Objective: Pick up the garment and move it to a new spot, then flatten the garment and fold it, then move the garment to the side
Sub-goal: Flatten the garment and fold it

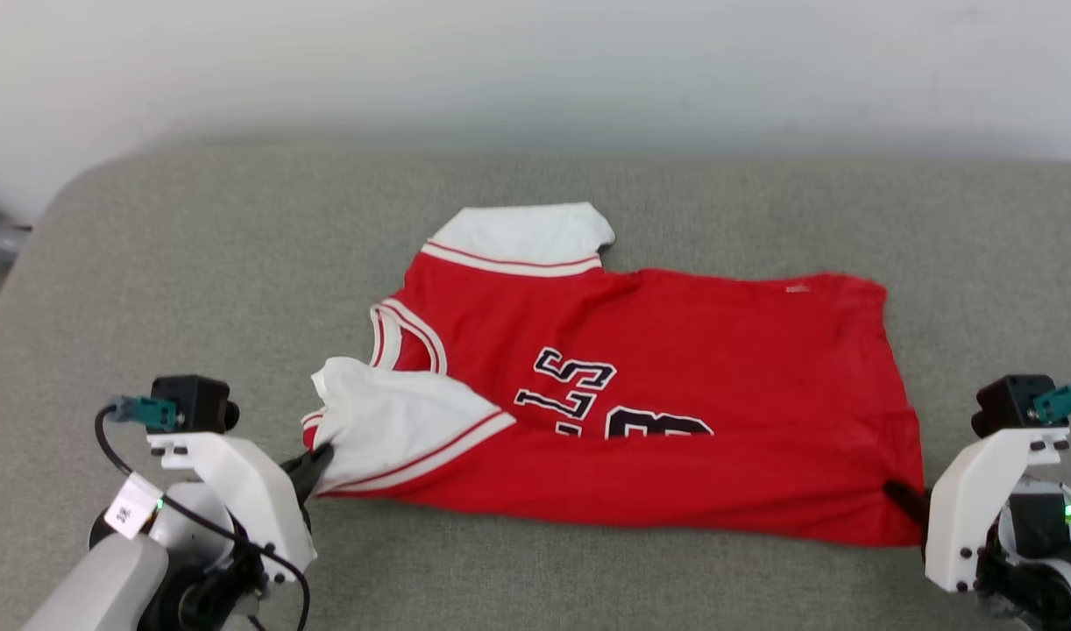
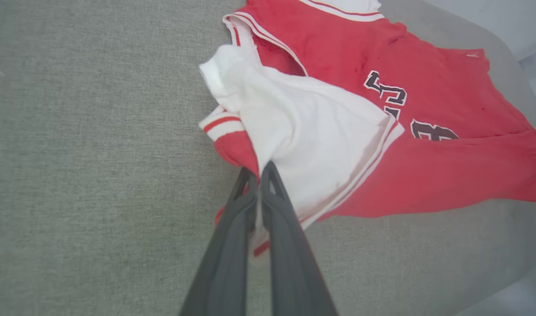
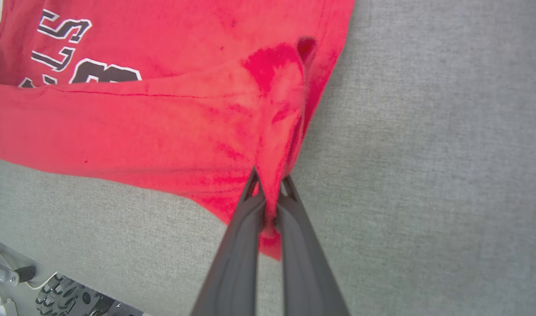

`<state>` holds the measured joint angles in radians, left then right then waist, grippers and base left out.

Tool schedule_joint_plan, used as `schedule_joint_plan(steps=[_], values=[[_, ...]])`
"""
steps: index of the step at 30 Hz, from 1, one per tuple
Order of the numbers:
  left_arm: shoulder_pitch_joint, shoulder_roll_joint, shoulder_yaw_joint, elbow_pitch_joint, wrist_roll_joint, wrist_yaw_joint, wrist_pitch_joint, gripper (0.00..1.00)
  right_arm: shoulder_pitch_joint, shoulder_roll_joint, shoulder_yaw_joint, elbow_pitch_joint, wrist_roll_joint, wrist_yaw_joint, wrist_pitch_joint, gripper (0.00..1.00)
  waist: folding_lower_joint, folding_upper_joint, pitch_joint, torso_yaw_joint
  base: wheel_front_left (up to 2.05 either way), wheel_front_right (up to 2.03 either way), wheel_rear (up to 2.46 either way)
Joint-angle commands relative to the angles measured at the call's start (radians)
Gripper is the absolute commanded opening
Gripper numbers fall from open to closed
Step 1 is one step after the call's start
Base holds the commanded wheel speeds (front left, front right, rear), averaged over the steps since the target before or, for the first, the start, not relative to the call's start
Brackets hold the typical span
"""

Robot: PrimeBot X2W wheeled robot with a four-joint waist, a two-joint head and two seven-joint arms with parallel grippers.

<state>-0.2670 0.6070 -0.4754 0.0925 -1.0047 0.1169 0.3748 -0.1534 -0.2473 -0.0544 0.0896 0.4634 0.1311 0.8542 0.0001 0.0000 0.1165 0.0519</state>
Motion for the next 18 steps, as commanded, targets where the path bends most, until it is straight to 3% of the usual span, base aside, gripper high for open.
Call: schedule_joint_plan(steps=[1, 13, 18], values=[[0.015, 0.005, 0.001, -0.006, 0.007, 0.006, -0.005, 0.0, 0.015, -0.005, -0.002, -0.01, 0.008, -0.001, 0.001, 0.0, -0.0001, 0.0, -0.037, 0.003, 0.0, 0.0, 0.0], [0.236, 0.048, 0.024, -0.114, -0.039, 0.104, -0.014, 0.0, 0.217, 0.032, -0.031, -0.123, 0.021, -0.001, 0.036, 0.0, -0.0001, 0.0, -0.14, 0.012, 0.0, 0.0, 0.0], [0.303, 0.032, 0.024, -0.11, -0.059, 0.118, -0.033, 0.0, 0.277, 0.063, -0.052, -0.109, 0.021, -0.001, 0.014, 0.0, -0.0001, 0.0, -0.138, 0.011, 0.0, 0.0, 0.0]])
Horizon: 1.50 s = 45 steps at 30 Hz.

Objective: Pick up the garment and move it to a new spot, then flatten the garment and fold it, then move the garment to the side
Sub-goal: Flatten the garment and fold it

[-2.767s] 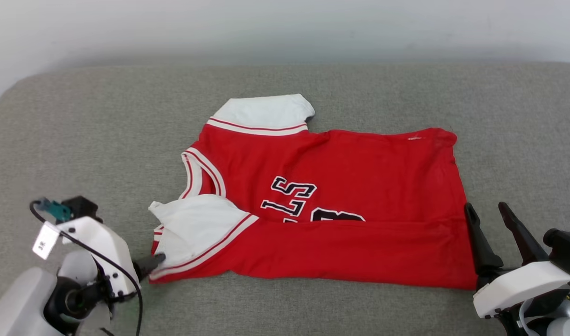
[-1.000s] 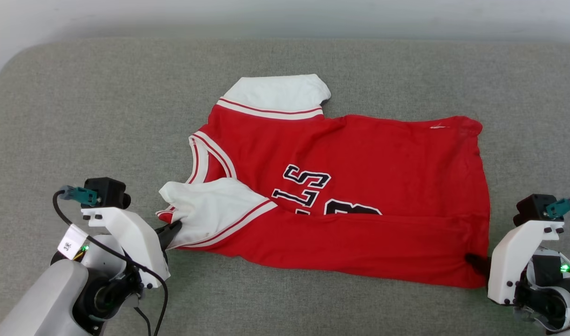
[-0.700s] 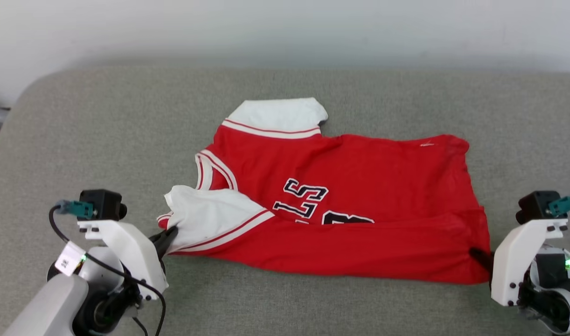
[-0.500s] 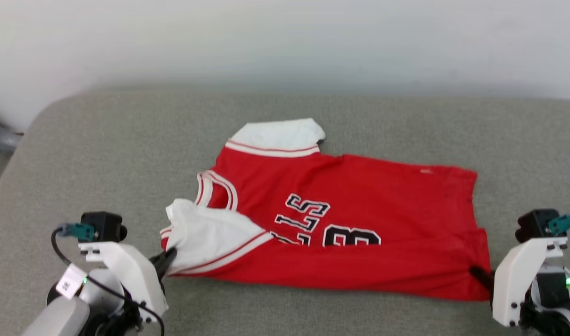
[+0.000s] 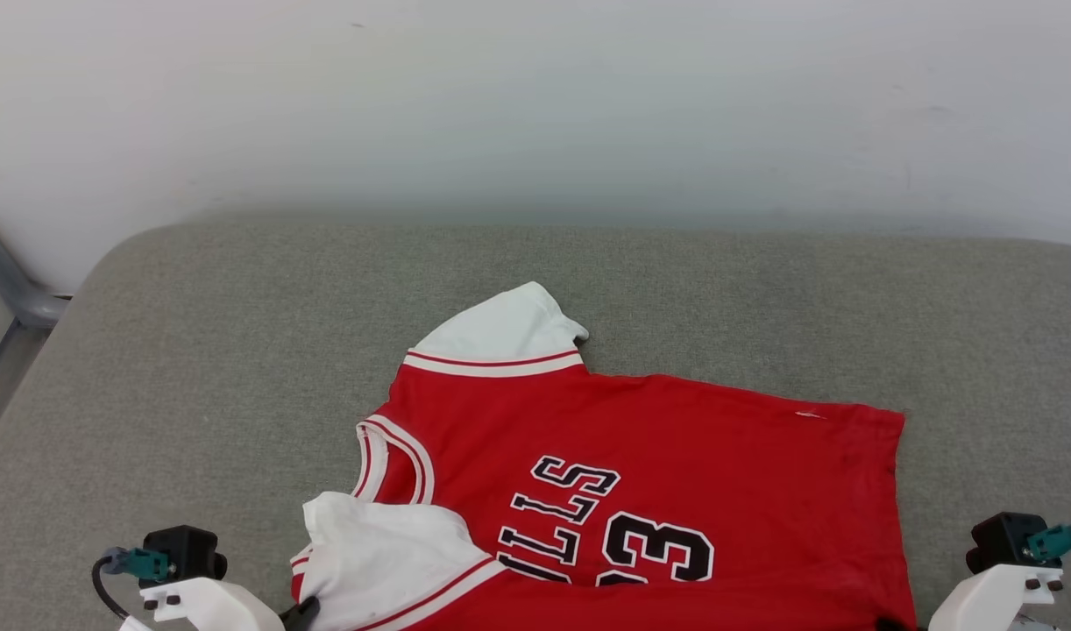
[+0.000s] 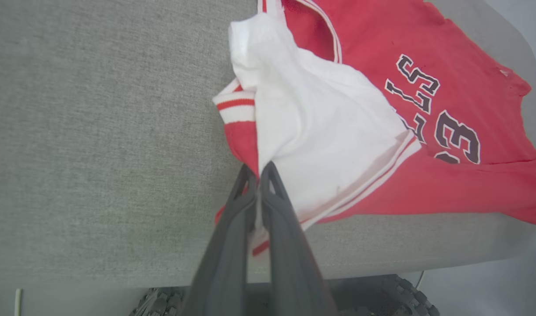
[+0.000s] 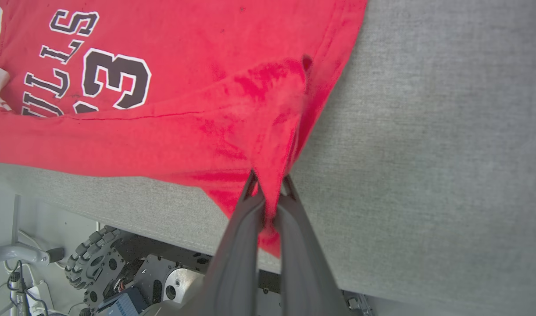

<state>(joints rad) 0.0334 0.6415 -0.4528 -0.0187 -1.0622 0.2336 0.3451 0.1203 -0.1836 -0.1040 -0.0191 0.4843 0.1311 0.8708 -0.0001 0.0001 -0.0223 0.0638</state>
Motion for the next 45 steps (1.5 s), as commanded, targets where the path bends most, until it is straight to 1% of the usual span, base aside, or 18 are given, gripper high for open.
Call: schedule_joint_plan(steps=[1, 3, 8, 9, 10, 11, 12, 13, 16, 21, 25, 27, 30, 35, 39, 42, 45], values=[[0.007, -0.01, -0.001, 0.006, -0.004, -0.002, -0.009, 0.0, 0.009, 0.005, -0.005, 0.006, 0.002, -0.001, -0.011, 0.0, 0.0001, -0.0001, 0.004, -0.001, 0.0, 0.0, 0.0], [0.005, -0.025, -0.002, 0.024, -0.003, -0.008, -0.024, 0.0, 0.016, 0.008, -0.005, 0.022, -0.003, -0.001, -0.043, 0.0, 0.0001, -0.0001, 0.013, -0.001, 0.0, 0.0, 0.0], [-0.033, -0.069, -0.011, 0.101, -0.005, -0.045, -0.057, 0.0, 0.01, 0.011, 0.006, 0.091, 0.005, -0.001, -0.142, 0.0, 0.0001, -0.0001, 0.04, -0.001, 0.0, 0.0, 0.0], [-0.039, -0.079, -0.012, 0.118, -0.008, -0.05, -0.059, 0.01, 0.007, 0.012, 0.008, 0.107, 0.009, -0.001, -0.159, 0.35, 0.0001, -0.0001, 0.043, -0.002, 0.0, 0.0, 0.0], [-0.042, -0.088, -0.018, 0.136, -0.013, -0.06, -0.056, 0.27, 0.008, 0.015, 0.012, 0.123, 0.014, -0.001, -0.174, 0.93, 0.0001, -0.0001, 0.047, -0.002, 0.0, 0.0, 0.0], [-0.048, -0.093, -0.019, 0.15, -0.012, -0.067, -0.06, 0.4, 0.004, 0.012, 0.016, 0.131, 0.014, -0.001, -0.197, 1.0, 0.0001, -0.0001, 0.05, -0.002, 0.0, 0.0, 0.0], [-0.055, -0.1, -0.019, 0.166, -0.01, -0.071, -0.07, 0.89, 0.001, 0.011, 0.021, 0.14, 0.017, -0.001, -0.218, 1.0, 0.0001, -0.0001, 0.053, -0.002, 0.0, 0.0, 0.0], [-0.061, -0.104, -0.02, 0.178, -0.008, -0.078, -0.075, 1.0, 0.0, 0.01, 0.027, 0.148, 0.02, -0.001, -0.24, 1.0, 0.0001, -0.0001, 0.055, -0.002, 0.0, 0.0, 0.0], [-0.076, -0.111, -0.013, 0.204, 0.006, -0.085, -0.108, 1.0, -0.006, 0.004, 0.036, 0.152, 0.023, -0.001, -0.332, 1.0, 0.0001, -0.0001, 0.057, -0.001, 0.0, 0.0, 0.0], [-0.106, -0.102, 0.003, 0.207, 0.058, -0.09, -0.194, 1.0, -0.02, -0.015, 0.054, 0.134, -0.014, -0.001, -0.512, 1.0, 0.0001, -0.0001, 0.047, 0.0, 0.0, 0.0, 0.0], [-0.135, -0.105, 0.034, 0.19, 0.099, -0.09, -0.298, 1.0, -0.036, -0.021, 0.054, 0.112, -0.069, -0.001, -0.655, 1.0, 0.0001, -0.0001, 0.039, -0.006, 0.0, 0.0, 0.0], [-0.146, -0.11, 0.042, 0.182, 0.124, -0.092, -0.35, 1.0, -0.046, -0.016, 0.057, 0.094, -0.089, -0.001, -0.714, 1.0, 0.0001, -0.0001, 0.036, -0.012, 0.0, 0.0, 0.0], [-0.166, -0.117, 0.057, 0.163, 0.163, -0.084, -0.429, 1.0, -0.057, -0.006, 0.055, 0.063, -0.12, -0.001, -0.785, 1.0, 0.0001, -0.0001, 0.035, -0.019, 0.0, 0.0, 0.0], [-0.214, -0.124, 0.061, 0.139, 0.23, -0.067, -0.516, 1.0, -0.072, 0.023, 0.041, -0.016, -0.158, -0.001, -0.838, 1.0, 0.0001, -0.0001, 0.069, -0.04, 0.0, 0.0, 0.0], [-0.268, -0.136, 0.057, 0.14, 0.256, -0.062, -0.535, 1.0, -0.101, 0.04, 0.033, -0.078, -0.182, -0.001, -0.839, 1.0, 0.0001, -0.0001, 0.138, -0.069, 0.0, 0.0, 0.0], [-0.341, -0.14, 0.047, 0.159, 0.265, -0.083, -0.519, 1.0, -0.142, 0.046, 0.024, -0.117, -0.192, -0.001, -0.839, 1.0, 0.0001, -0.0001, 0.206, -0.088, 0.0, 0.0, 0.0], [-0.44, -0.148, 0.029, 0.194, 0.258, -0.125, -0.479, 1.0, -0.184, 0.053, 0.014, -0.142, -0.202, -0.001, -0.836, 1.0, 0.0001, -0.0001, 0.274, -0.107, 0.0, 0.0, 0.0]])
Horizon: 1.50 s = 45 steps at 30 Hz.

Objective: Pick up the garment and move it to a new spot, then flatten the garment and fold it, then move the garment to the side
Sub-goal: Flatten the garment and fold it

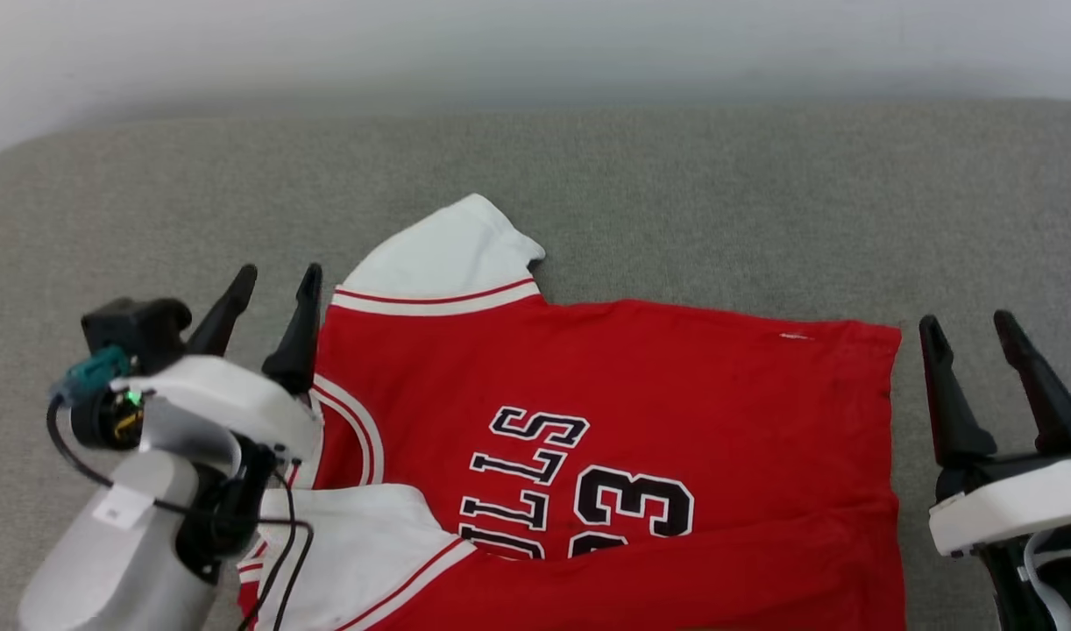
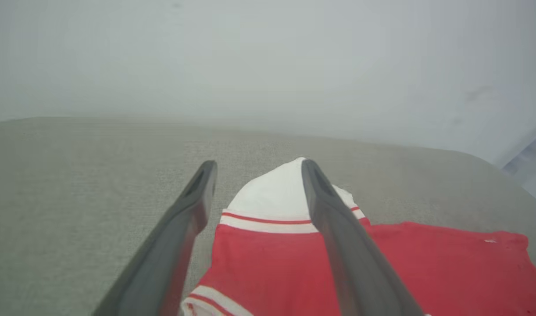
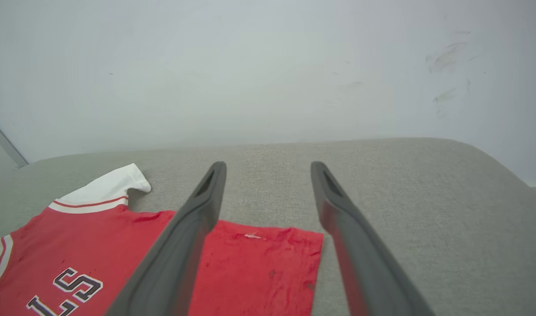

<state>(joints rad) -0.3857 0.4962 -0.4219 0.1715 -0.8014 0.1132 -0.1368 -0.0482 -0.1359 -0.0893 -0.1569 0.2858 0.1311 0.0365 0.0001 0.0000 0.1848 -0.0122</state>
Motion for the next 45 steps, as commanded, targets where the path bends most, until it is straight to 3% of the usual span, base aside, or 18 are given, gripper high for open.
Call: schedule_joint_plan(steps=[1, 8, 13, 26, 30, 31, 32, 33, 37, 45], values=[[-0.058, -0.003, -0.007, 0.021, -0.006, -0.022, 0.02, 1.0, -0.026, 0.008, -0.005, -0.009, -0.006, -0.001, 0.002, 1.0, -0.0001, 0.0, 0.087, -0.038, 0.0, 0.0, 0.0], [-0.328, 0.009, -0.057, 0.179, -0.05, -0.164, 0.225, 1.0, -0.097, 0.028, 0.003, -0.014, -0.017, -0.001, -0.006, 1.0, -0.0001, 0.0, 0.189, -0.097, 0.0, 0.0, 0.0], [-0.485, 0.046, -0.108, 0.28, -0.103, -0.223, 0.455, 1.0, -0.127, 0.043, 0.021, 0.017, -0.015, -0.001, -0.024, 1.0, -0.0001, 0.0, 0.229, -0.152, 0.0, 0.0, 0.0], [-0.684, 0.113, -0.195, 0.461, -0.165, -0.24, 0.854, 1.0, -0.157, 0.072, 0.049, 0.088, 0.022, -0.001, -0.083, 1.0, -0.0001, 0.0, 0.328, -0.252, 0.0, 0.0, 0.0], [-0.652, 0.095, -0.238, 0.55, -0.184, -0.229, 0.973, 1.0, -0.162, 0.075, 0.056, 0.114, 0.039, -0.001, -0.091, 1.0, -0.0001, 0.0, 0.342, -0.263, 0.0, 0.0, 0.0], [-0.636, 0.086, -0.249, 0.57, -0.189, -0.227, 1.002, 0.7, -0.163, 0.076, 0.058, 0.119, 0.042, -0.001, -0.092, 1.0, -0.0001, 0.0, 0.343, -0.265, 0.0, 0.0, 0.0], [-0.622, 0.073, -0.257, 0.586, -0.197, -0.224, 1.027, 0.24, -0.166, 0.076, 0.058, 0.122, 0.044, -0.001, -0.093, 1.0, -0.0001, 0.0, 0.344, -0.265, 0.0, 0.0, 0.0], [-0.61, 0.061, -0.267, 0.6, -0.203, -0.224, 1.051, 0.0, -0.168, 0.077, 0.059, 0.126, 0.05, -0.001, -0.093, 1.0, -0.0001, 0.0, 0.345, -0.265, 0.0, 0.0, 0.0], [-0.601, 0.028, -0.284, 0.615, -0.202, -0.231, 1.043, 0.0, -0.176, 0.074, 0.053, 0.135, 0.067, -0.001, -0.071, 1.0, -0.0001, 0.0, 0.343, -0.256, 0.0, 0.0, 0.0], [-0.691, 0.048, -0.277, 0.566, -0.163, -0.243, 0.901, 0.0, -0.206, 0.03, 0.007, 0.177, 0.142, -0.001, 0.074, 1.0, -0.0001, 0.0, 0.285, -0.201, 0.0, 0.0, 0.0]])
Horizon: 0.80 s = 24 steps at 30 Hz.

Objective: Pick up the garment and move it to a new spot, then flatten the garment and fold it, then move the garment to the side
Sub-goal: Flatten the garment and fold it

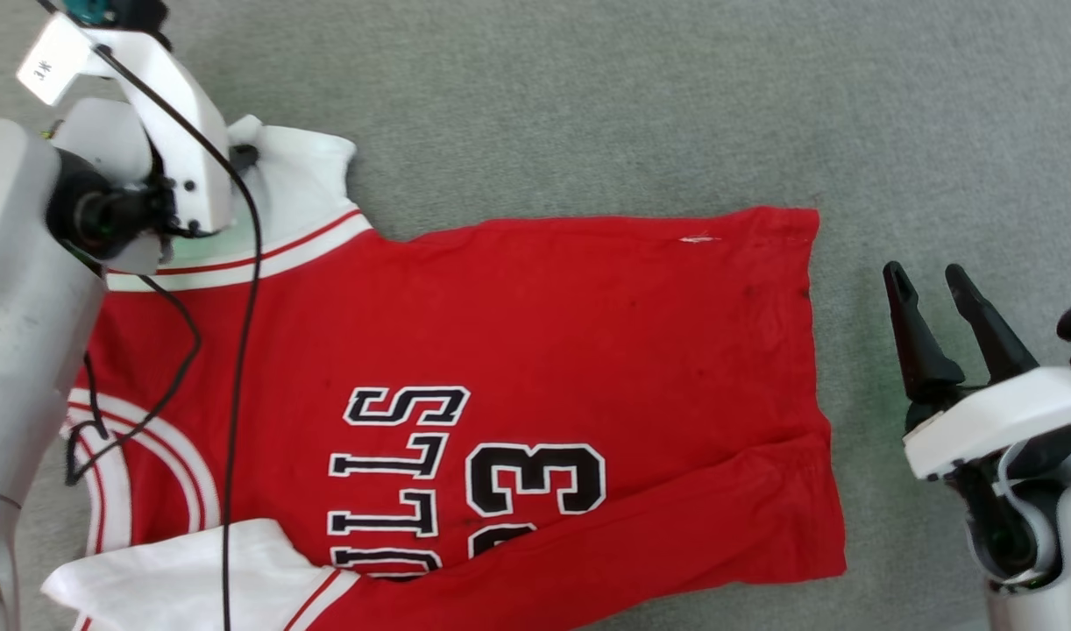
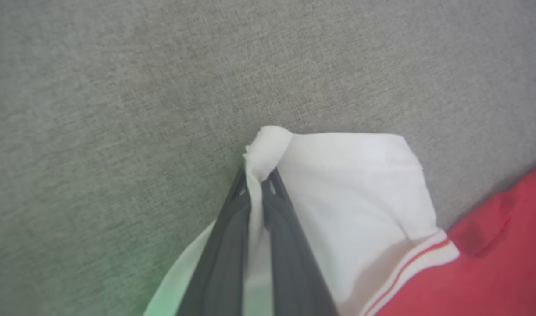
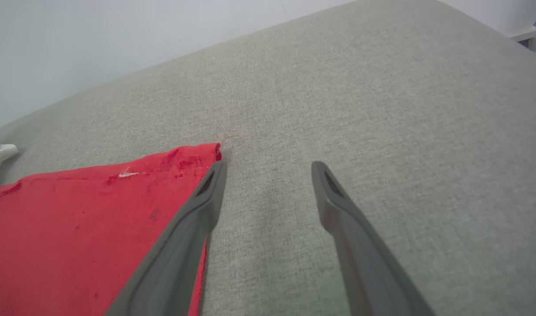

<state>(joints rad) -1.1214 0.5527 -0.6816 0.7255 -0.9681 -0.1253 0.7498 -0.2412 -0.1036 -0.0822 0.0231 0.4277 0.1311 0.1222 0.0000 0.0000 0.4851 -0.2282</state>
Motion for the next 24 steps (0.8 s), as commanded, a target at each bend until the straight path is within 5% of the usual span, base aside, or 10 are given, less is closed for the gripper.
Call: schedule_joint_plan(steps=[1, 15, 23, 24], values=[[0.034, -0.007, -0.015, 0.003, 0.008, -0.004, -0.006, 0.0, -0.024, -0.015, -0.005, 0.01, 0.005, -0.001, 0.023, 1.0, 0.0, 0.0, -0.025, 0.024, 0.0, 0.0, 0.0], [-0.008, -0.021, -0.042, -0.148, 0.009, -0.005, -0.198, 0.0, -0.261, -0.163, 0.089, 0.175, -0.003, -0.001, 0.585, 1.0, 0.0, 0.0, -0.062, 0.165, 0.0, 0.0, 0.0], [-0.004, -0.027, -0.065, -0.182, -0.011, -0.005, -0.245, 0.0, -0.319, -0.183, 0.195, 0.37, -0.057, 0.0, 0.832, 1.0, 0.0, 0.0, -0.045, 0.207, 0.0, 0.0, 0.0], [-0.002, -0.028, -0.067, -0.183, -0.013, -0.005, -0.252, 0.0, -0.309, -0.175, 0.198, 0.4, -0.062, 0.0, 0.874, 0.49, 0.0, 0.0, -0.046, 0.21, 0.0, 0.0, 0.0]])
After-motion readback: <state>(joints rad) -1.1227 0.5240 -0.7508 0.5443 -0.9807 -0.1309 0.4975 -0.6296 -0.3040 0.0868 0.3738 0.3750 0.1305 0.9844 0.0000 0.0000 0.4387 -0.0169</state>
